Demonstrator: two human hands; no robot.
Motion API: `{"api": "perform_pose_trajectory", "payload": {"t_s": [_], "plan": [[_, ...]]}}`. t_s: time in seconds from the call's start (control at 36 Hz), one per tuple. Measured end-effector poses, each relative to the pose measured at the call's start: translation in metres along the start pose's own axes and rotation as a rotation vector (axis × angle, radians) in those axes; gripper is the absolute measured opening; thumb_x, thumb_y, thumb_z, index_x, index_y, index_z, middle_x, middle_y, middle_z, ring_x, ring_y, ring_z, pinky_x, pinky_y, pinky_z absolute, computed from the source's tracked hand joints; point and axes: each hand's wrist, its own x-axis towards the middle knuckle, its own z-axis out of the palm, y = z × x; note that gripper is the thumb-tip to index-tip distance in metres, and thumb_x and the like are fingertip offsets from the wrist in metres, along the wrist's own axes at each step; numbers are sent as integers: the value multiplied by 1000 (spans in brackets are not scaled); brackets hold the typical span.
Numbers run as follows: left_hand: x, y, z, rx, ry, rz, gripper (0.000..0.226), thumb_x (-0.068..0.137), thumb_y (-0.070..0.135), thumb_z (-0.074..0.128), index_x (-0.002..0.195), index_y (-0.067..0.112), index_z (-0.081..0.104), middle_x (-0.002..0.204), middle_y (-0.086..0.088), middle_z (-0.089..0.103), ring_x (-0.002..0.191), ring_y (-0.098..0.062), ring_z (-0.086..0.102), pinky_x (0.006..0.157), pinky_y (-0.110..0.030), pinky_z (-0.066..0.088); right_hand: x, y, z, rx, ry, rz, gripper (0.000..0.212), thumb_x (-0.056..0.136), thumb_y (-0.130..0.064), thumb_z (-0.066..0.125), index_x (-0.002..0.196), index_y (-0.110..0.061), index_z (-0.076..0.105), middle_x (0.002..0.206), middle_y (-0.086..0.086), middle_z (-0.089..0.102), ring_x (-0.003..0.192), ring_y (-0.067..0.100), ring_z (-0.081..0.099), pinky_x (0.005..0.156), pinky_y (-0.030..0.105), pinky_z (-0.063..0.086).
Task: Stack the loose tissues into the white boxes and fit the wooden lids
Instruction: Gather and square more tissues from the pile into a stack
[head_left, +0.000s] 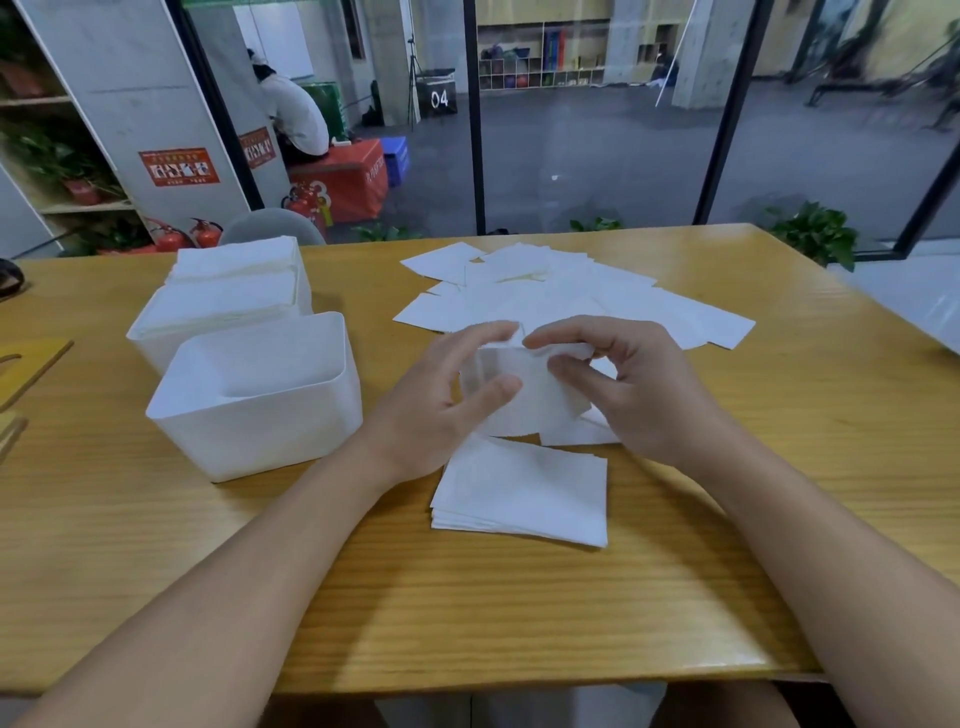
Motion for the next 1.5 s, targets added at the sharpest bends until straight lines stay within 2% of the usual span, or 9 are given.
{"api": "perform_pose_trajectory", "payload": {"t_s": [0.14, 0.22, 0.39, 0.53, 0.69, 0.92, 1.11, 1.39, 1.5], "plan": [[4, 0, -5, -90, 199, 70, 8, 108, 33, 71, 114, 31, 76, 102, 10, 74, 100, -17, 67, 86, -39, 54, 2, -6, -10, 63, 63, 24, 24, 106, -13, 70, 120, -29, 80, 107, -16, 78, 97, 14, 73, 82, 33, 58], [5, -2, -9, -213, 219, 60, 9, 106, 33, 74, 109, 28, 80, 89, 8, 72, 86, -18, 65, 75, -39, 54, 2, -9, -15, 76, 33, 76, 28, 104, -20, 72, 126, -37, 74, 76, -5, 68, 70, 20, 63, 68, 30, 49], [4, -3, -14, -283, 22, -56, 14, 103, 36, 78, 114, 27, 80, 72, -17, 55, 62, -19, 43, 54, -22, 35, 0, -12, -28, 109, -300, 250, 40, 95, -21, 71, 127, -44, 65, 65, 5, 65, 59, 26, 55, 60, 35, 46], [0, -8, -17, -163, -179, -95, 12, 99, 31, 81, 110, 30, 79, 65, -5, 51, 60, -17, 41, 56, -22, 33, -4, -12, -24, -45, -616, 374, 45, 89, -17, 68, 124, -43, 59, 75, 6, 77, 55, 19, 61, 54, 25, 47], [-2, -14, -17, 32, -293, -120, 14, 88, 46, 84, 98, 38, 80, 62, 15, 48, 58, -6, 44, 56, -18, 37, -4, -8, -19, -146, -635, 408, 36, 86, -31, 77, 113, -45, 57, 75, 0, 77, 54, 14, 60, 55, 28, 47], [-1, -15, -14, 91, -270, -45, 28, 84, 62, 84, 100, 40, 80, 106, 18, 69, 91, -7, 66, 74, -15, 49, 1, 0, -25, -184, -398, 297, 21, 84, -51, 88, 92, -36, 77, 58, -9, 53, 52, 9, 46, 51, 18, 35], [-2, -14, -9, 76, -342, -30, 41, 78, 67, 90, 100, 35, 77, 96, 14, 71, 86, -7, 62, 70, -16, 48, -3, 8, -14, -329, -343, 188, 11, 87, -37, 90, 86, -42, 80, 91, -18, 69, 76, 4, 60, 66, 19, 48], [-2, -7, 0, -7, -244, -28, 29, 95, 58, 80, 119, 45, 72, 96, 12, 73, 84, -7, 64, 75, -14, 47, 0, 16, 1, -351, -261, 139, 14, 96, -29, 79, 85, -36, 74, 95, -20, 66, 84, 4, 62, 67, 19, 45], [0, -2, 4, -68, -214, -17, 33, 108, 46, 64, 141, 52, 61, 106, 15, 79, 95, -16, 70, 86, -37, 56, 1, 11, 2, -237, -171, 113, 13, 98, -29, 79, 88, -36, 74, 94, -18, 70, 86, 6, 63, 73, 15, 46]]}}
